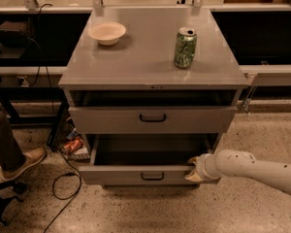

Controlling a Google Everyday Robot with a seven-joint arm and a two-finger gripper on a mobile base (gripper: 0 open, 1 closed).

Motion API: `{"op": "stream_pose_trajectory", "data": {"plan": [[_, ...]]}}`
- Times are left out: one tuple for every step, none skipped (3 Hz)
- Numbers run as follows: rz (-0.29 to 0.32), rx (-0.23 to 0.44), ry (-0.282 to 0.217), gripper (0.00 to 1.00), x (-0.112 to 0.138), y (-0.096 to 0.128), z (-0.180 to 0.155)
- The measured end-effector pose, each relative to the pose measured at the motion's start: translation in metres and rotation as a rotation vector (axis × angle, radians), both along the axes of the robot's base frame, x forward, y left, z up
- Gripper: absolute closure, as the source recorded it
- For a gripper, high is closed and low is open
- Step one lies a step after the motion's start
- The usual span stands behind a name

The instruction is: Open middle drawer

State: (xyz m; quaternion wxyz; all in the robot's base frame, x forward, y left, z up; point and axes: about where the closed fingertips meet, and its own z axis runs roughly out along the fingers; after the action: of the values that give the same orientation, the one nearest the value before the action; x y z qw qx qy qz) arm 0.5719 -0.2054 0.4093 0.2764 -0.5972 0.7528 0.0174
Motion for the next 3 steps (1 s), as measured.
{"op": "stream_pose_trajectory", "data": {"plan": [[0.002, 0.001, 0.002, 0.82, -0.0004, 0.0013, -0.0011], [0.002, 0.001, 0.002, 0.59, -0.0004, 0.0013, -0.0004], [0.014, -0.036, 0.018, 0.35, 0.0066, 0.0017, -0.0019]]}}
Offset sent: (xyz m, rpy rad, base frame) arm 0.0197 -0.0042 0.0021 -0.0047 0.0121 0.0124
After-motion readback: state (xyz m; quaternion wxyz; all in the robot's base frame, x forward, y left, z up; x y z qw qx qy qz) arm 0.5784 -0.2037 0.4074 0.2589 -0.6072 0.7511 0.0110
